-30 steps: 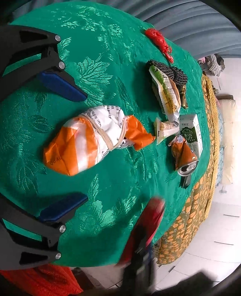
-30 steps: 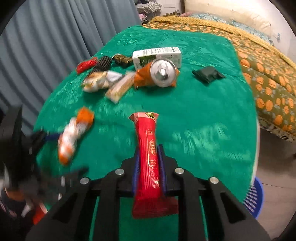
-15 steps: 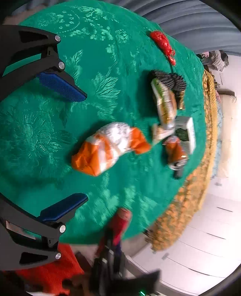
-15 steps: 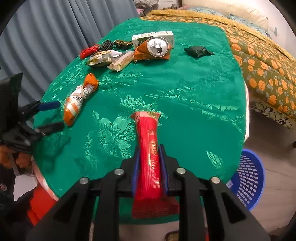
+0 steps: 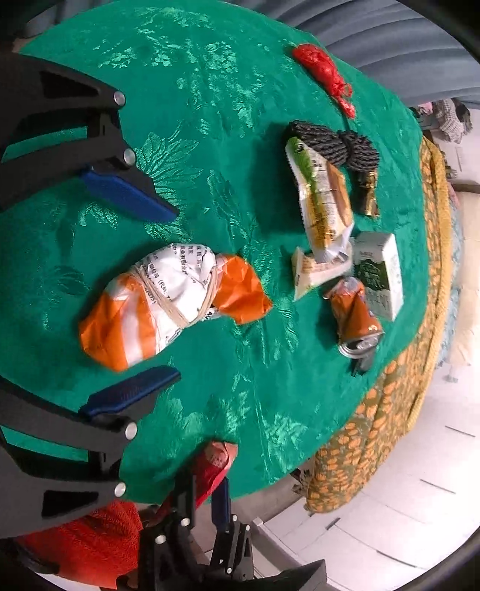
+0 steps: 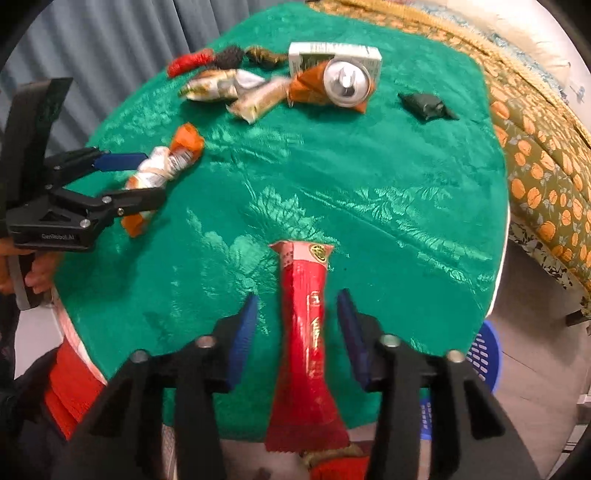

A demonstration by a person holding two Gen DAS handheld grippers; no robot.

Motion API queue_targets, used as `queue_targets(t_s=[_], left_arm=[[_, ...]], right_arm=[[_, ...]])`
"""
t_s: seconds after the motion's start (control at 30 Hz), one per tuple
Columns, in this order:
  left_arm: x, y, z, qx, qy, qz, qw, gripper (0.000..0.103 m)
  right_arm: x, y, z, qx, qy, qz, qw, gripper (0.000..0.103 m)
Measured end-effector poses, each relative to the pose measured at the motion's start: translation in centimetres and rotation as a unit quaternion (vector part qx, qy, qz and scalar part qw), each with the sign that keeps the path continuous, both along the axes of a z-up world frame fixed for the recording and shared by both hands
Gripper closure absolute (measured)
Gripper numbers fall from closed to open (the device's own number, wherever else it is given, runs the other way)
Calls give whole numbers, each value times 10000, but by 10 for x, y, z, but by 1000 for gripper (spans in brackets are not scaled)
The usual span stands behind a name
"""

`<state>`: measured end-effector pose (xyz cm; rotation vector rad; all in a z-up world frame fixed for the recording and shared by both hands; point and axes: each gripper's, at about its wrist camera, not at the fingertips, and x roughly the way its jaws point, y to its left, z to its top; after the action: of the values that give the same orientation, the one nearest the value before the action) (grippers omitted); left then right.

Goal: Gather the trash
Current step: 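Carry both snacks over the blue wastebasket and open both tools to drop them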

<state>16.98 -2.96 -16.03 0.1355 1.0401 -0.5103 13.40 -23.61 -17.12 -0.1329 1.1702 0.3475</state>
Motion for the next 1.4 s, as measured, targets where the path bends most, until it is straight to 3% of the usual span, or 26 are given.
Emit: queue_targets(t_s=[0.07, 0.3, 0.6, 0.8, 1.03, 1.23, 1.4], left_arm=[[0, -1, -1, -13, 17, -48, 10000, 43], [-17, -10, 11, -195, -270, -254, 9991, 47], [-42, -62, 25, -614, -244, -570, 9962, 48], [-58, -134, 33, -711, -195, -1143, 9907, 48], [-74, -241, 22, -654, -21, -1796, 9816, 48], [-78, -324, -10, -513, 168, -2072, 9768, 47], [-69, -367, -53, -312, 330, -2052, 9777, 47]], right_arm=[[1, -1, 2, 56, -74, -44, 9999, 85], [-16, -10, 20, 797, -602, -296, 9946, 88], [-28, -62, 25, 1722, -1077, -1071, 9733, 88], [-46, -131, 32, 1518, -1474, -1707, 9623, 87], [-62, -228, 3, 1106, -1345, -2609, 9495, 87], [-62, -294, -39, 929, -1060, -3105, 9401, 87], [-57, -328, -71, 1072, -820, -3365, 9320, 87]])
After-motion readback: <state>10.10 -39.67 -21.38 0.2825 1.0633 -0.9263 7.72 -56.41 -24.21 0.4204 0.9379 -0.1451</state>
